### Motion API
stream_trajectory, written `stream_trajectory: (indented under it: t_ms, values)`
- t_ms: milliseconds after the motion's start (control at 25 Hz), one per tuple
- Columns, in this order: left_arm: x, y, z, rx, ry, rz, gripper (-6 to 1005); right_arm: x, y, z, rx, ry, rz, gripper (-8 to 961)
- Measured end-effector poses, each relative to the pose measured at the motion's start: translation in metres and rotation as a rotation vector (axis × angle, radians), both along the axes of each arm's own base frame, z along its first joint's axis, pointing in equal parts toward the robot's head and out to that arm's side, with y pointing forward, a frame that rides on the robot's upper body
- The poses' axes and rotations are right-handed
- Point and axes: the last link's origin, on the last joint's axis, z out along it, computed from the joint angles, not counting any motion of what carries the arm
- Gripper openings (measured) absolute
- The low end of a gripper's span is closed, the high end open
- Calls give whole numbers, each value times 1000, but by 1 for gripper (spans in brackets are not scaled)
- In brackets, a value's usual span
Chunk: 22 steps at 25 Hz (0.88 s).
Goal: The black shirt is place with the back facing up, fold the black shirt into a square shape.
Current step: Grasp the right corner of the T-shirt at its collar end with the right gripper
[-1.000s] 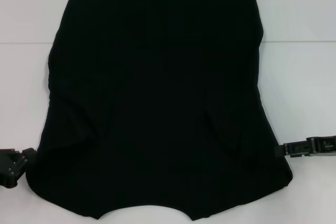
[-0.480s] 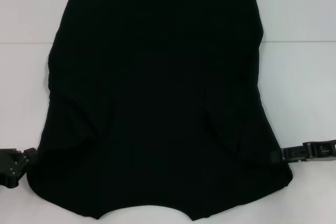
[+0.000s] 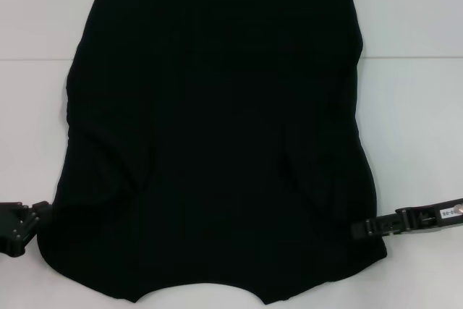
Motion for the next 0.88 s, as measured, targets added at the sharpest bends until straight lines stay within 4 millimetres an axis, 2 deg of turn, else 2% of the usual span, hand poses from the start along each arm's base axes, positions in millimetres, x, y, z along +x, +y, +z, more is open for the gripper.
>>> stream_trajectory:
  t_ms: [400,680,800,880]
  values:
    - [-1,0,0,2,8,5,19,-8,-3,-7,-32,25,13,725]
    - [-1,0,0,3,8,5,20,-6,-2,-5,-36,13,-11,725]
    - [-1,1,0,5,6,3,20,-4,-2,-5,-40,-8,-16,606]
    - [-1,1,0,4,6,2,20,-3,-2,-5,-41,-18,-25,488]
